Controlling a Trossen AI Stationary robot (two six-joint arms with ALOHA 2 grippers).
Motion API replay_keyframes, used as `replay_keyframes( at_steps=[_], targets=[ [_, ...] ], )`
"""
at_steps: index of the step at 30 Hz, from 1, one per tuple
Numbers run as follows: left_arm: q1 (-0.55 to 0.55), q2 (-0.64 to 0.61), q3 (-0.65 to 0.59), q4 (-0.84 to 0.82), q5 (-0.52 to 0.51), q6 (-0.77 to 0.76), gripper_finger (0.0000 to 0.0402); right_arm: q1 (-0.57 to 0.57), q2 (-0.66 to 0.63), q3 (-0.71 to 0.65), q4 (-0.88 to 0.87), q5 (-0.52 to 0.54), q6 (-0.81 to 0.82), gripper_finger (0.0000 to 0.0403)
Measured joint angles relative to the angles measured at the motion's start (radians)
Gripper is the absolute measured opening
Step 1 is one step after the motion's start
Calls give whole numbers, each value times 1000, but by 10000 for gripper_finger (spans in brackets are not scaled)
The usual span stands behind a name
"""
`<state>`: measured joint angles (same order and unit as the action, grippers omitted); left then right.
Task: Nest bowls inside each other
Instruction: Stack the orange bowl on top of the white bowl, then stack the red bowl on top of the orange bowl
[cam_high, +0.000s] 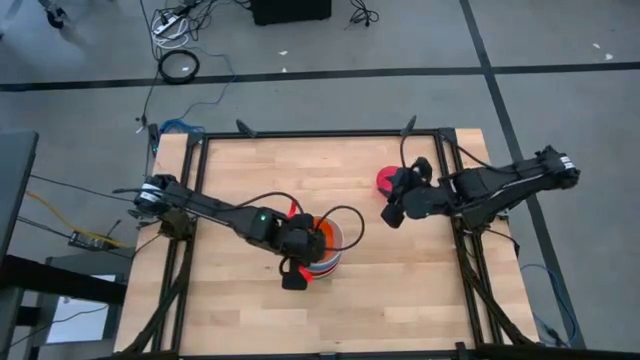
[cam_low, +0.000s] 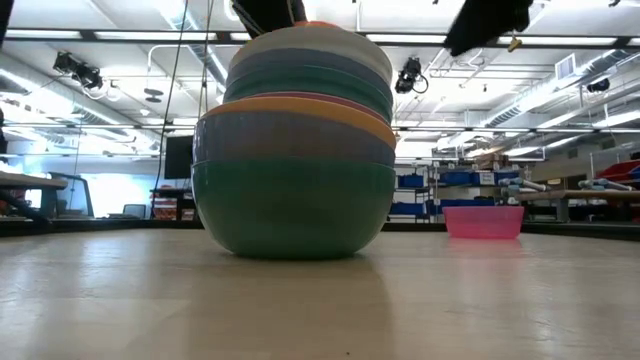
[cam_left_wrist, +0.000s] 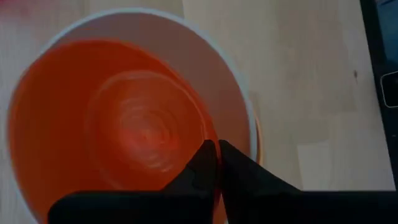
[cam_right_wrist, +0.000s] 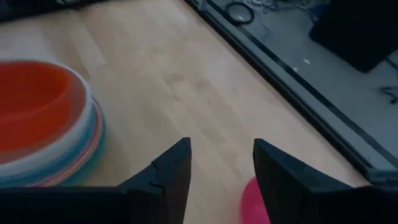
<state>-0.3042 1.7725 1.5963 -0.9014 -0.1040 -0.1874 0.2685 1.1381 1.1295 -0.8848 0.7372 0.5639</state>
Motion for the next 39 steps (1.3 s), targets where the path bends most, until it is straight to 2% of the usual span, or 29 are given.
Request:
replay_keyframes(
  at_steps=[11, 22, 27, 33, 39],
  targets=[
    [4, -1, 0, 33, 0, 1, 67, -90, 5, -99, -8, -14, 29, 160],
    [0, -5, 0, -13, 51, -58, 83, -147, 5, -150, -9, -56, 36, 160],
    [-4, -12, 8, -52, 58, -80, 83, -211, 5, -179, -19, -69, 36, 160],
    [-4, -12, 56, -85, 48, -76, 83, -360, 5, -202, -15, -264, -11, 160],
    [-5, -13, 146, -106, 26, -29, 83, -487, 5, -230, 6, -371, -72, 164]
  ],
)
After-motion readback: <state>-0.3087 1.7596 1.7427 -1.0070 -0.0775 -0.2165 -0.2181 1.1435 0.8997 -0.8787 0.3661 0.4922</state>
